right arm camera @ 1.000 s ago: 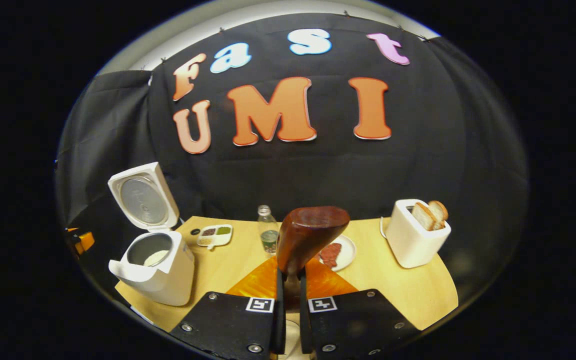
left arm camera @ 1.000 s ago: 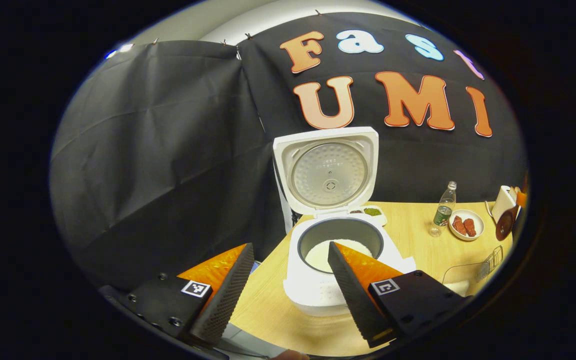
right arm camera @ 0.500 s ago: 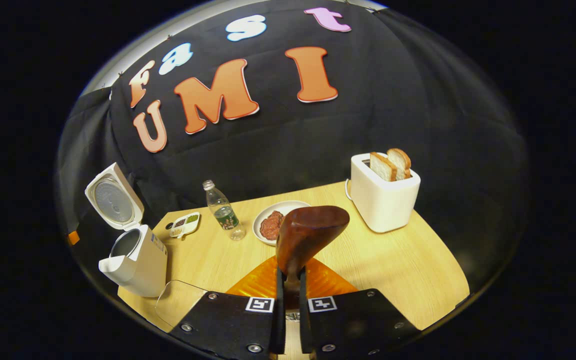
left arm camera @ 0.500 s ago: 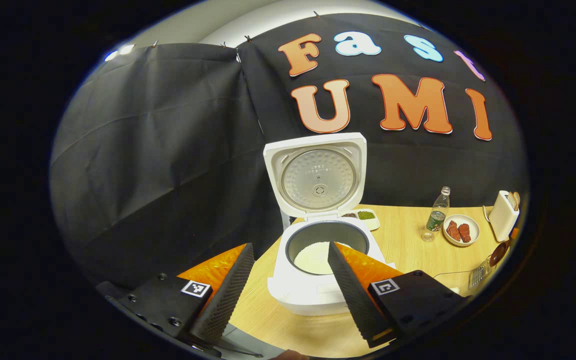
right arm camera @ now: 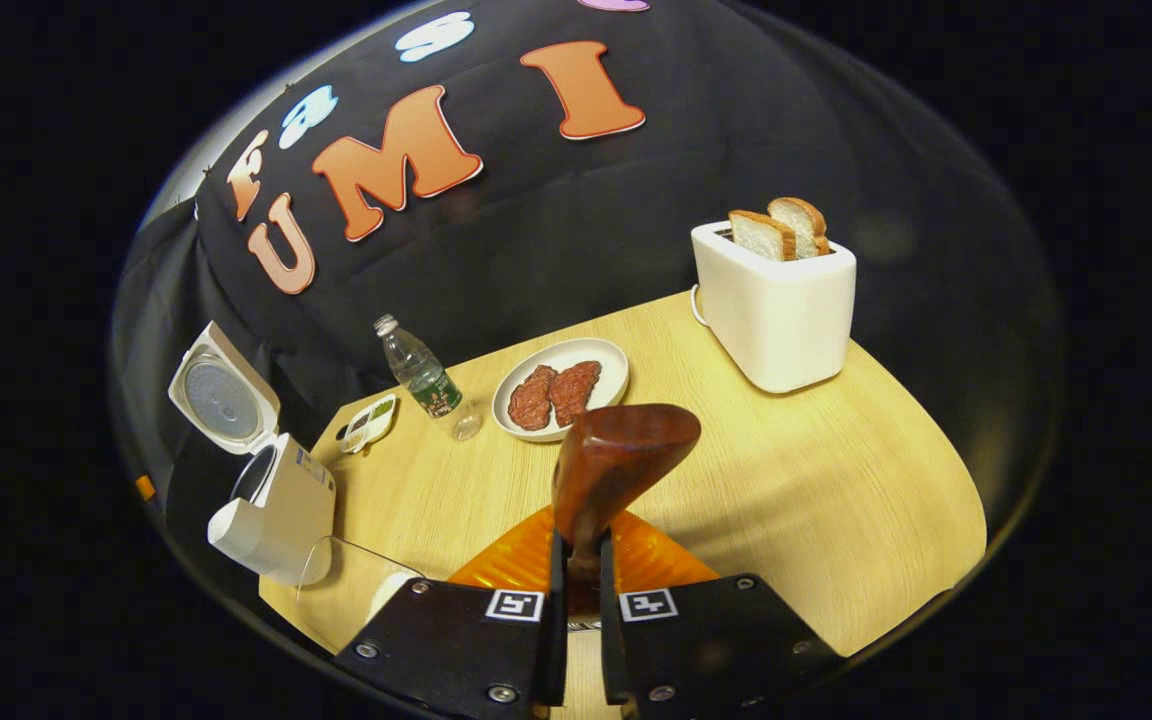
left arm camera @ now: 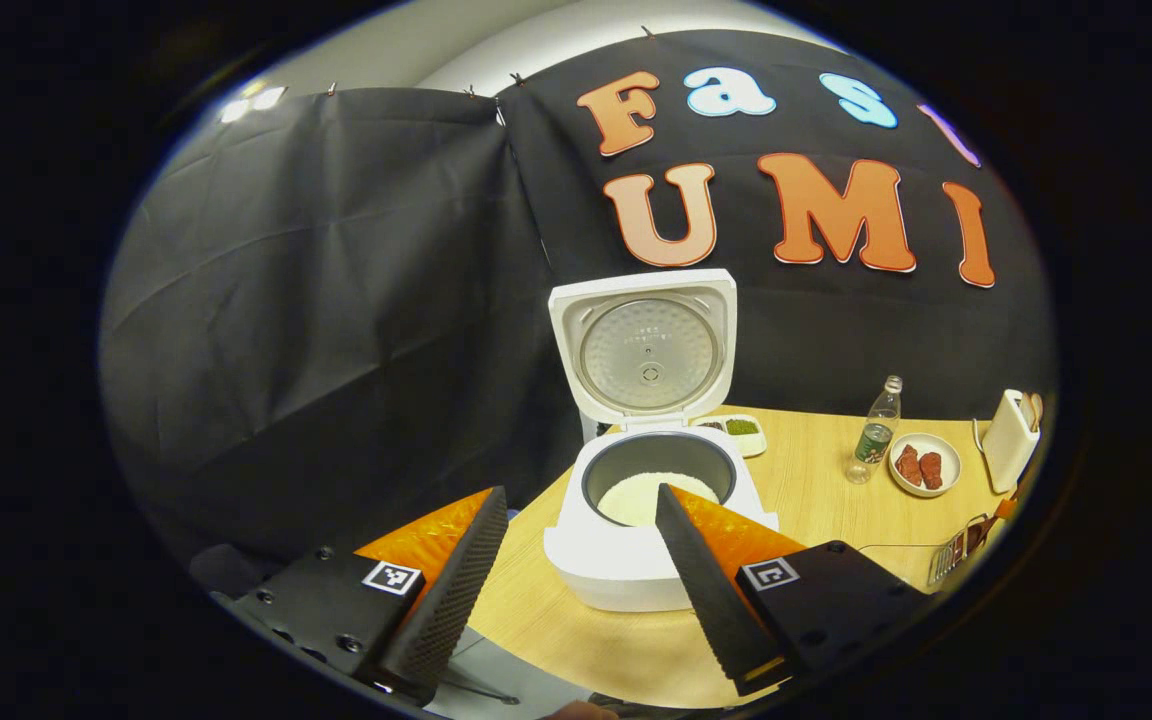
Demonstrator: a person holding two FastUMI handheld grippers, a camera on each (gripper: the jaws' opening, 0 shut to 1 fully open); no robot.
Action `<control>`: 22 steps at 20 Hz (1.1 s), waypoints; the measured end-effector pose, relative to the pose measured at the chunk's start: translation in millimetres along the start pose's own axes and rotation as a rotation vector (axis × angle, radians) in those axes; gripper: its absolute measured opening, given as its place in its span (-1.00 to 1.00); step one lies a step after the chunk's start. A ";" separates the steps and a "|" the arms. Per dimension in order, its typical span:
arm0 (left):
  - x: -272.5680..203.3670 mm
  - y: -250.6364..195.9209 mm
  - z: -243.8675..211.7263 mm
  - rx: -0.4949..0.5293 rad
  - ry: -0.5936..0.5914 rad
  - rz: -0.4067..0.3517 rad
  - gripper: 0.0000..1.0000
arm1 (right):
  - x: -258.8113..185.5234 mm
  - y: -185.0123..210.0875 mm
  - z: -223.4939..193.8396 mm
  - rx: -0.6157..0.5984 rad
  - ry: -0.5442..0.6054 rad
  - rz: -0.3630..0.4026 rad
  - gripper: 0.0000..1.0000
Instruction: Close the left gripper, press the button to open the rice cooker; take a wooden spoon from the chopstick holder with the right hand, scoop a spoonful of rice and pour it into the rice cooker, then put the wooden spoon back into the chopstick holder.
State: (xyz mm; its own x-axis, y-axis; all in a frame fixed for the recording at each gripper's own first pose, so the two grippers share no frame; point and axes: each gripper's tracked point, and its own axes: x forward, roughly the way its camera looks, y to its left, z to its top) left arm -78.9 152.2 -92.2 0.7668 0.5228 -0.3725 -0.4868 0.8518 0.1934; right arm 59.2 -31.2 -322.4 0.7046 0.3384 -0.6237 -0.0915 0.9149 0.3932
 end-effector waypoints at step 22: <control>185.7 -35.0 199.8 -0.132 -0.097 -0.249 0.94 | -135.2 -23.4 12.9 0.008 -0.168 -0.321 0.55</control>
State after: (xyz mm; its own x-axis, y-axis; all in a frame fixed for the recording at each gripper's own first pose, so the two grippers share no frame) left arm 164.0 226.1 13.3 0.9027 0.3048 -0.3038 -0.3243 0.9458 -0.0147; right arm -24.8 -101.1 -238.6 0.8022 -0.0072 -0.5970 0.1583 0.9667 0.2011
